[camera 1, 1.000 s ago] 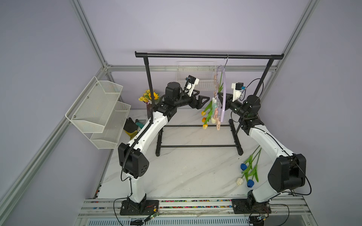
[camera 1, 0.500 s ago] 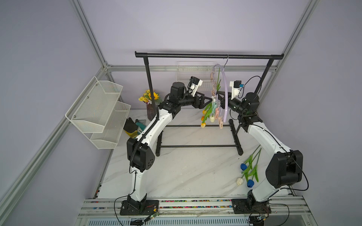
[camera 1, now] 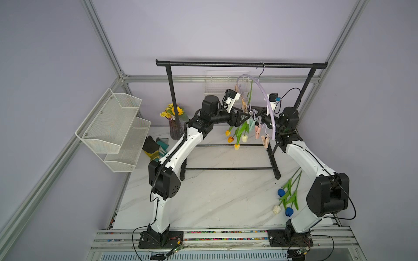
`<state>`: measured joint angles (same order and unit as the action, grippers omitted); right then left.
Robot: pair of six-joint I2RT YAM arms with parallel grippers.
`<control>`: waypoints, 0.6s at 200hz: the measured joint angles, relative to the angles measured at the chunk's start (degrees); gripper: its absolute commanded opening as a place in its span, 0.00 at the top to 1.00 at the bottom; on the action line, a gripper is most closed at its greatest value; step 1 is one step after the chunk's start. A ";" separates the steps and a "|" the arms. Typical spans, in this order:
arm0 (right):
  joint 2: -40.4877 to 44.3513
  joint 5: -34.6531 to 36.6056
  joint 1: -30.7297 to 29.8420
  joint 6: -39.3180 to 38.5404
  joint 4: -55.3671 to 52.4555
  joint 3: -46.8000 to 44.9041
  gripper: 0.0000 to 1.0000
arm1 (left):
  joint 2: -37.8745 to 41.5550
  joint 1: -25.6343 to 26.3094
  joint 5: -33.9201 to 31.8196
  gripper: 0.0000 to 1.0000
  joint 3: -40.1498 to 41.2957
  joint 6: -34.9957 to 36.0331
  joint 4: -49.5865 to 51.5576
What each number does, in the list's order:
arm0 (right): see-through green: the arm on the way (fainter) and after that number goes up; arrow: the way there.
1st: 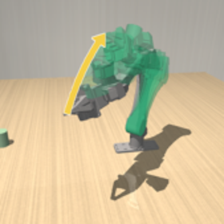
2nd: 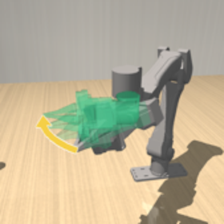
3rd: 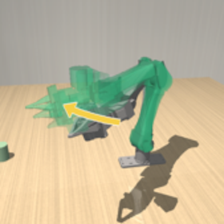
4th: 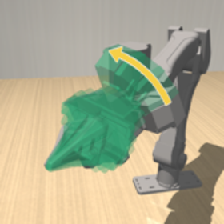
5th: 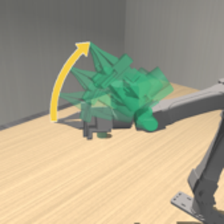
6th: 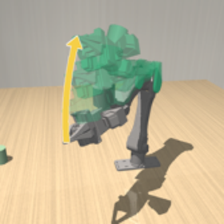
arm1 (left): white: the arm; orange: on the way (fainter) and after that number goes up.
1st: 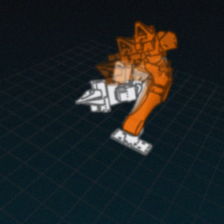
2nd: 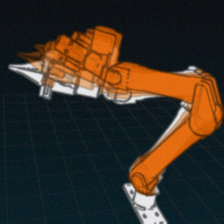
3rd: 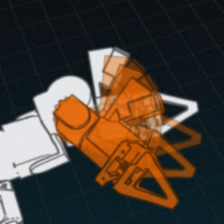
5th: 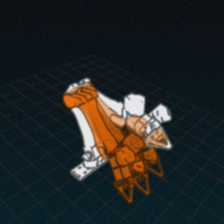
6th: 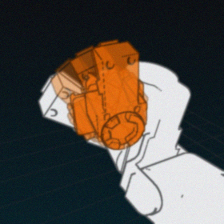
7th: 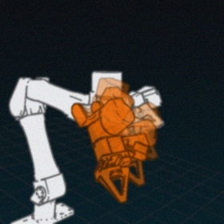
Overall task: Dry the flowers on a clothes hanger
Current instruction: Open the clamp at the hanger.
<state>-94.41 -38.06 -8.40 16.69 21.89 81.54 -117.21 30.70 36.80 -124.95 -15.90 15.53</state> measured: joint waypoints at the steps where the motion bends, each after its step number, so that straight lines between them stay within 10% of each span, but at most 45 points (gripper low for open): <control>1: 0.00 0.00 0.00 0.00 0.00 0.00 1.00 | 0.00 0.00 -0.04 0.33 0.00 -0.02 0.02; 120: 0.02 0.02 0.00 0.61 0.00 -0.09 1.00 | 0.00 3.61 -6.60 0.42 0.48 0.26 -0.02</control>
<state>-94.39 -38.04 -8.40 17.30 21.89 81.45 -117.21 34.30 30.20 -124.46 -15.64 15.51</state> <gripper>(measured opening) 0.058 0.587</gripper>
